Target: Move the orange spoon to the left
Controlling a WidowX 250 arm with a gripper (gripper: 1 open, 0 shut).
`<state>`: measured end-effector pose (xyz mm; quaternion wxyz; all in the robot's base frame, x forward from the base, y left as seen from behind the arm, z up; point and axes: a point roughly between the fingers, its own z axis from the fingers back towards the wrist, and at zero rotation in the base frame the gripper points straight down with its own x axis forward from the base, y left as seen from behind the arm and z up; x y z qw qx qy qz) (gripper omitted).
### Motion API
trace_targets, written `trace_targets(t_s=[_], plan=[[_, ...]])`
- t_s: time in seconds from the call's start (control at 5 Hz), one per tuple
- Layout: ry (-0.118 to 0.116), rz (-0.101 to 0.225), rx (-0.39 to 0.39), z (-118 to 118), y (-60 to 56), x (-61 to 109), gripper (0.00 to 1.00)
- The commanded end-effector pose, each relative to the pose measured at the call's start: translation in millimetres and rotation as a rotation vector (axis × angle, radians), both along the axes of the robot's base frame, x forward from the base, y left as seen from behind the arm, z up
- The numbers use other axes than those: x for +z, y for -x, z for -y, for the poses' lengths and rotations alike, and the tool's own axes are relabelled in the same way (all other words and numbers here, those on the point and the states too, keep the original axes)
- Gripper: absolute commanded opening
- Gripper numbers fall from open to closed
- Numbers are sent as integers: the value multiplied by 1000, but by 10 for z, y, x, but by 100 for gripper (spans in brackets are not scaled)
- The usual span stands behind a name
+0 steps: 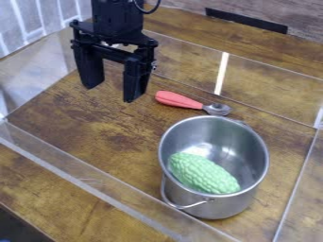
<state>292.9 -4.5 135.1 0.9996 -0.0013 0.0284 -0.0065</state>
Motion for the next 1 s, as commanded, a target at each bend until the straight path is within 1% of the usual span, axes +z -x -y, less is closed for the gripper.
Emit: trace_targets(t_s=[0.0, 0.2, 0.4, 0.6, 0.8], plan=[[7, -26, -39, 9, 18, -97, 100], [-33, -27, -278, 101, -133, -97, 100], [-78, -18, -527, 230, -345, -116, 100], [-118, -5, -776, 334, -548, -143, 100], [-148, 3, -983, 392, -678, -160, 100]])
